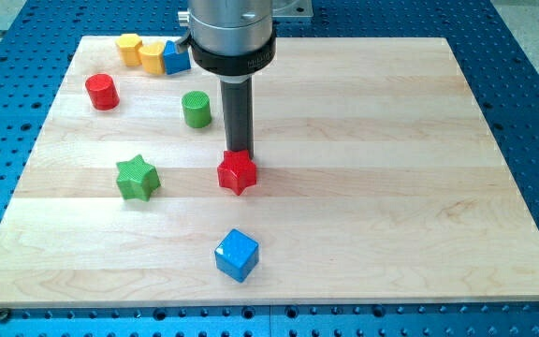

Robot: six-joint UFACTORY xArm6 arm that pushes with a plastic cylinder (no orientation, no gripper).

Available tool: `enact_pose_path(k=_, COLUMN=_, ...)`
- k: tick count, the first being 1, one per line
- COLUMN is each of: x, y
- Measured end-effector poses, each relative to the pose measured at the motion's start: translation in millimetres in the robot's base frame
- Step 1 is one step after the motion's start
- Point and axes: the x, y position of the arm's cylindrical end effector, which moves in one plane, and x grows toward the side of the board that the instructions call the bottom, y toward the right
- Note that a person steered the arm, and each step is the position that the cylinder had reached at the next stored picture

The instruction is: Slightly move the red star to the right

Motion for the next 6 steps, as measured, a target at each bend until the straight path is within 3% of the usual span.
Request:
enact_pose_path(k=2, x=61.6, y=-7.0)
enact_pose_path(k=3, x=46.7, y=-63.8)
enact_pose_path(k=4, x=101.7, y=-87.7)
enact_pose_path(k=6, x=96.2, y=-19.8)
